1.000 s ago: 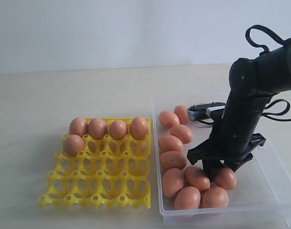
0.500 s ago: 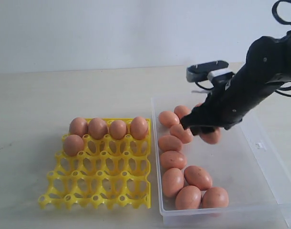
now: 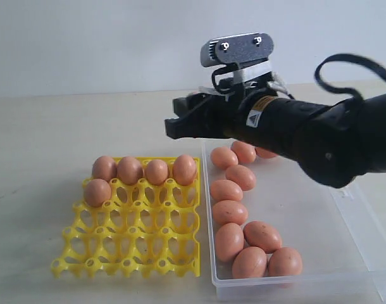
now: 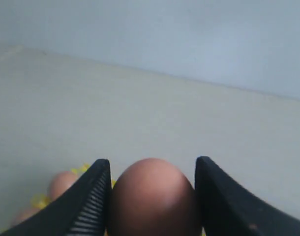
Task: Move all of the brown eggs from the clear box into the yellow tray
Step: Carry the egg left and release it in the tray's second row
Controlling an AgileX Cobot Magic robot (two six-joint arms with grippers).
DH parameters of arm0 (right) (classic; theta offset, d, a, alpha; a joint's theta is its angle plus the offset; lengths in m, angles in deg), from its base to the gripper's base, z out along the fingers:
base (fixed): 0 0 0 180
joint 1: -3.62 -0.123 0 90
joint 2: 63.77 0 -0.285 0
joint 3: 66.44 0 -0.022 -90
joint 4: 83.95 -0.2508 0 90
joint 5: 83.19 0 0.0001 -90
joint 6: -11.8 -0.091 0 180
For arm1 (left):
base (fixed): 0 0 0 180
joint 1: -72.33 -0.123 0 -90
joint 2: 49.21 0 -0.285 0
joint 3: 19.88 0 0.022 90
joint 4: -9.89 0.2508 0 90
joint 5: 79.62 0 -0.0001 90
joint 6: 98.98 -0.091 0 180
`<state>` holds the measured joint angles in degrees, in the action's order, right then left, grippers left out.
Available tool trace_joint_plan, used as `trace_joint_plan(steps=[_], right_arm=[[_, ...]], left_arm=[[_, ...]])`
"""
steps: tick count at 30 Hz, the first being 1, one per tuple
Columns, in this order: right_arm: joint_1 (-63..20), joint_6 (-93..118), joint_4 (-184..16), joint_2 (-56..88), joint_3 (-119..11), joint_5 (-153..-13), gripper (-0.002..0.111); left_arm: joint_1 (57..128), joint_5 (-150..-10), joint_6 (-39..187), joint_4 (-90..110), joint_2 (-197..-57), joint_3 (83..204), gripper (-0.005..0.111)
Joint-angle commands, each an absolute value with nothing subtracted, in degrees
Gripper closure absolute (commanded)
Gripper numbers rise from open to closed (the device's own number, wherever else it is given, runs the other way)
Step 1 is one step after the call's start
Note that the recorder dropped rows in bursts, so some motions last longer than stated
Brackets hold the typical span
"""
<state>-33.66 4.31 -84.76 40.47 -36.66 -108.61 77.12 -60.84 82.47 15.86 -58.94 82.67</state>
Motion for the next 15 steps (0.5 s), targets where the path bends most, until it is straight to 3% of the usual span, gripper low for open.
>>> trace_joint_plan(steps=[1, 15], right_arm=[[-34.71, -7.93, -68.72, 47.41, -37.09, -124.41, 0.108], [-34.99, -11.25, -52.16, 60.75, -47.01, -131.67, 0.108]], left_arm=[[77.52, -61.53, 82.72, 15.73, -59.08, 82.9, 0.107], [77.52, -61.53, 82.72, 15.73, -59.08, 82.9, 0.107]])
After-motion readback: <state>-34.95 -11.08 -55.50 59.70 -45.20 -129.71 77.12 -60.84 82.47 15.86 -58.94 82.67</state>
